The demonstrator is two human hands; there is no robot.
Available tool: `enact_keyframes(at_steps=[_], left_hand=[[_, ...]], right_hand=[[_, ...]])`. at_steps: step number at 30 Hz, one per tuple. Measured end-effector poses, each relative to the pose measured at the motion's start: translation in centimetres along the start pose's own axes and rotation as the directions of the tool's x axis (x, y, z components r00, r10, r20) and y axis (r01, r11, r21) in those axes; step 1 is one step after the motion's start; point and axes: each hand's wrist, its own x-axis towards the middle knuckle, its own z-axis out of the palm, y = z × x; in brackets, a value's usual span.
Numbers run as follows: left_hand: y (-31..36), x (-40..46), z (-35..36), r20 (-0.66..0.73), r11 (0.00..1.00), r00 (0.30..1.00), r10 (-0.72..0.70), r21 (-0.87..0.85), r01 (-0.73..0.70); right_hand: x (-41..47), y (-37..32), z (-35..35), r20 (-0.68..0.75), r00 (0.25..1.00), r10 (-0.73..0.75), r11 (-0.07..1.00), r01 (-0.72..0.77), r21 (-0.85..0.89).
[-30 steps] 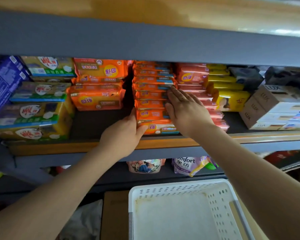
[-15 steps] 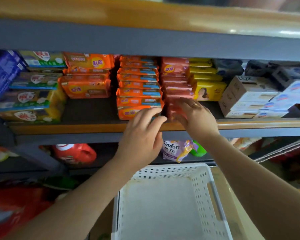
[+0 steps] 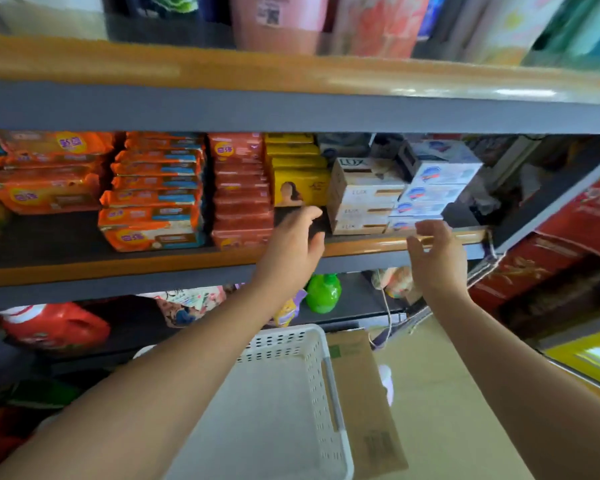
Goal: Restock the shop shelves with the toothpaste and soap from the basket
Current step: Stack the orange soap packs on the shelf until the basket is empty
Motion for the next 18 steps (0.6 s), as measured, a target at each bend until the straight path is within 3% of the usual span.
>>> enact_keyframes(at_steps=[3,4,6,9,14,18], left_hand=[[1.5,2.4,2.9,-0.033,0.993,0.992,-0.120,-0.007,0.120],[2.0,3.0,3.6,-0.085,0.995,0.991,-0.099,0.024,0.102],[3.3,4.3,4.4,-0.172,0.983,0.982,0.081,0.178,-0.050],[5.6,7.3,5.5,-0.066,0.918,0.965,0.256,0.331,-0.220],[8.6,11.7,7.6,0.052,0.915,0.990,0.132,0.379,-0.141],[7.9,12.2,8.2,0.060,0.915,0.982,0.178,0.358,-0.188]], right_hand=[[2.2,2.6,-0.7,-0.010,0.991,0.136,0.979,-0.133,0.154],[2.8,3.2,-0.6,0.009,0.987,0.163,0.966,-0.161,0.201],[4.1,4.1,-0.3,0.044,0.981,0.189,0.944,-0.194,0.268],[6.3,5.0,-0.4,0.084,0.982,0.169,0.915,-0.188,0.357],[10.1,6.6,-1.6,0.175,0.984,0.044,0.910,-0.112,0.399],[12.2,6.8,-2.4,0.365,0.930,-0.042,0.923,-0.103,0.370]])
